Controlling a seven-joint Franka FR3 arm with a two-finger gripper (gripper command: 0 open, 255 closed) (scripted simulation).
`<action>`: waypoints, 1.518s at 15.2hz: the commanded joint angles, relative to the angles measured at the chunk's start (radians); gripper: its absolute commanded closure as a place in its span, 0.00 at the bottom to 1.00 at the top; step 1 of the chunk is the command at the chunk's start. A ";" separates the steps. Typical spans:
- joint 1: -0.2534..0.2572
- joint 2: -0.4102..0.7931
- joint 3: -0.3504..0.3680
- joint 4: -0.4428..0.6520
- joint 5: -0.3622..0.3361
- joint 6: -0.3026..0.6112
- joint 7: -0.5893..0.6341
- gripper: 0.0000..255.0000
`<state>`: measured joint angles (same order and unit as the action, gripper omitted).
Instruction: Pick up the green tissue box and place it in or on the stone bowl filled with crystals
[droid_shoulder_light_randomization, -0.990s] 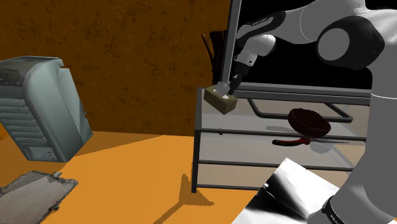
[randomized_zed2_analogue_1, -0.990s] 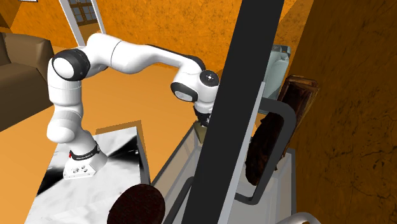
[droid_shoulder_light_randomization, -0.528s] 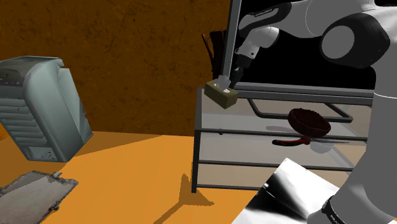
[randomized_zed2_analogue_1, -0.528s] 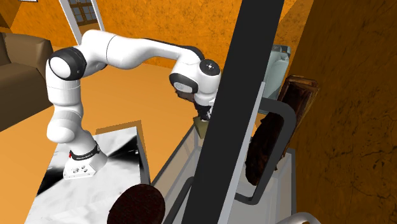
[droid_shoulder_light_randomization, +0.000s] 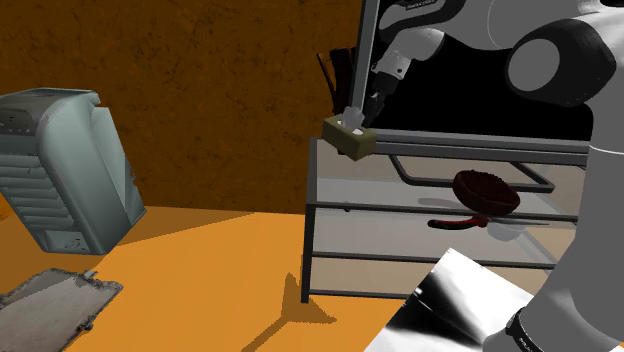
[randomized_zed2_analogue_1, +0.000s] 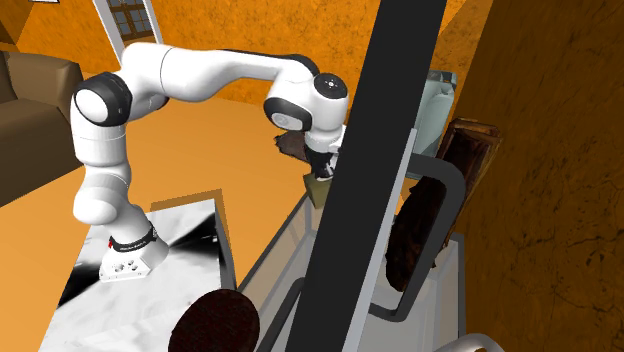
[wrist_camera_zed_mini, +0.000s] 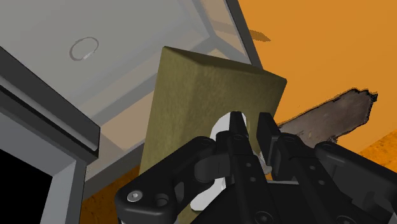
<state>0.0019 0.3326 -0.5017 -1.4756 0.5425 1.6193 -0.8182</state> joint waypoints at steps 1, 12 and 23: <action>-0.004 -0.001 -0.001 0.027 -0.001 -0.026 0.009 1.00; -0.042 -0.156 -0.058 -0.099 -0.083 -0.077 -0.076 1.00; -0.136 -0.314 -0.156 -0.225 -0.204 -0.147 -0.246 1.00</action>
<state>-0.1226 0.0238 -0.6467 -1.7006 0.3461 1.4840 -1.0434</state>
